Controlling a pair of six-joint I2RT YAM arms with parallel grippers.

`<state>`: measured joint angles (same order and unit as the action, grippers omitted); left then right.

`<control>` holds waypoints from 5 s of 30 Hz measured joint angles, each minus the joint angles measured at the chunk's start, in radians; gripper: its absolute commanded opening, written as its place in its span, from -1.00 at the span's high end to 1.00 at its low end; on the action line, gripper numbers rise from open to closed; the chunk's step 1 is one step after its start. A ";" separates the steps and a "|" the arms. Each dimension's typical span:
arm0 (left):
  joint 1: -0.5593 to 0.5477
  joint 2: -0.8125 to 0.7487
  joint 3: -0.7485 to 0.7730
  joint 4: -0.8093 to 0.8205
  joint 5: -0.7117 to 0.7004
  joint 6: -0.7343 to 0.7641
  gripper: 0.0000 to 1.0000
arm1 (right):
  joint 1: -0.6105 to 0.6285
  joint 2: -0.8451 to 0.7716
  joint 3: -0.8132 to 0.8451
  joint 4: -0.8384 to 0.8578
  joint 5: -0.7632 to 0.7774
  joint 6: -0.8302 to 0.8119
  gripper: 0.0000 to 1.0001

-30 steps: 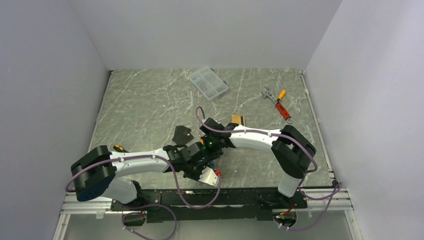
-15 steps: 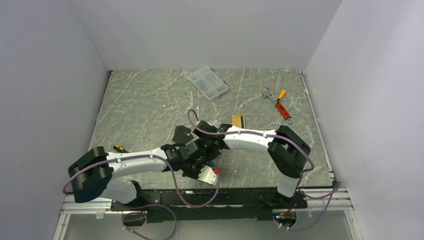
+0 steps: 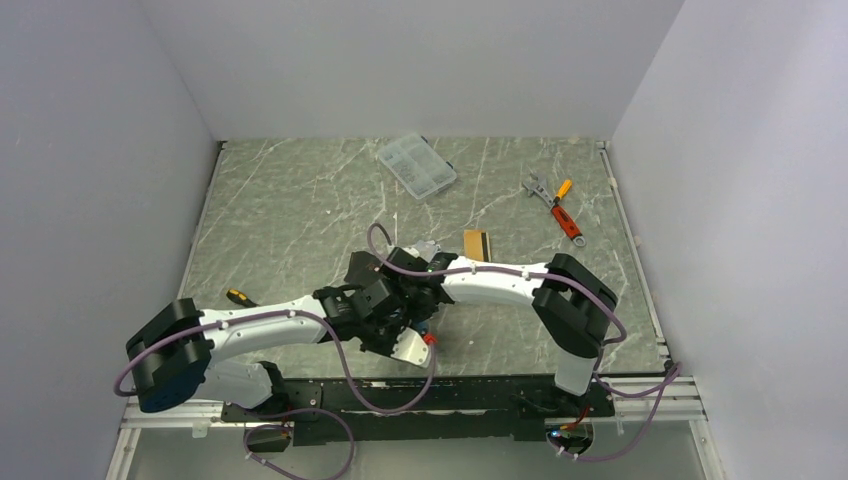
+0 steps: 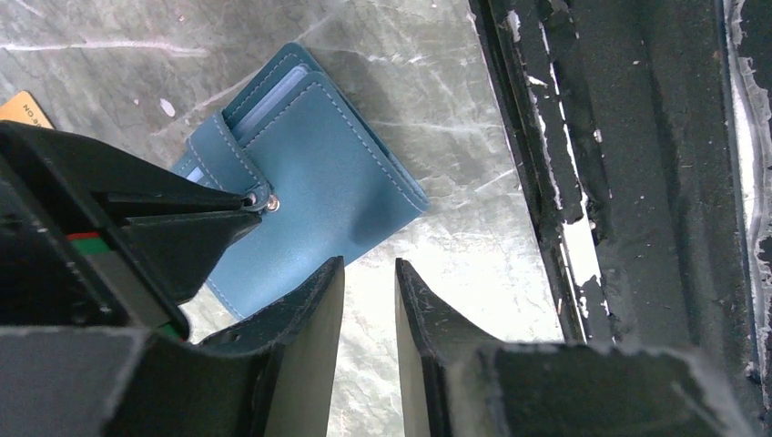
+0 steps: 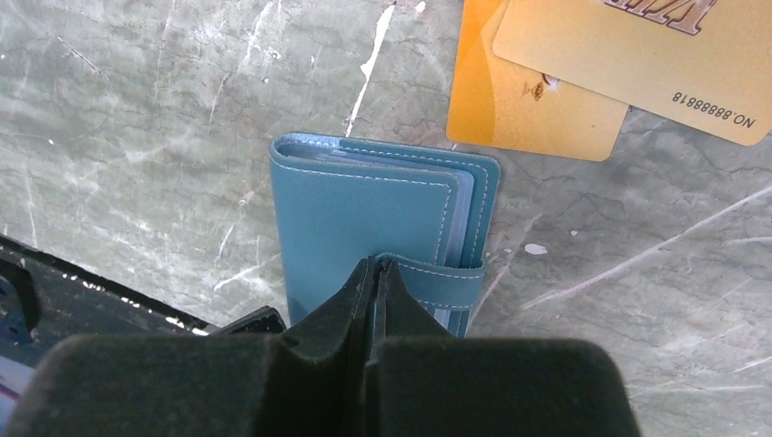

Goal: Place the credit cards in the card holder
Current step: Close the card holder at the center of the board.

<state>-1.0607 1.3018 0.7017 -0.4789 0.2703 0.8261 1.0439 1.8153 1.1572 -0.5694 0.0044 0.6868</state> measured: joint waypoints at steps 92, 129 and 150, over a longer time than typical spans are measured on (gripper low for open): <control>0.484 -0.305 0.000 -0.195 0.267 -0.004 -0.05 | 0.125 -0.351 -0.406 0.256 0.100 0.379 0.19; -0.225 0.177 0.125 0.011 -0.001 0.010 0.06 | -0.237 -0.768 -0.732 0.047 -0.138 0.420 0.10; -0.058 0.197 0.068 0.184 -0.067 0.022 0.09 | -0.421 -0.370 -0.507 0.230 -0.281 0.270 0.36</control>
<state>-1.1183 1.4986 0.7692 -0.2947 0.2031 0.8482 0.6231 1.4456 0.6506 -0.3397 -0.2764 0.9573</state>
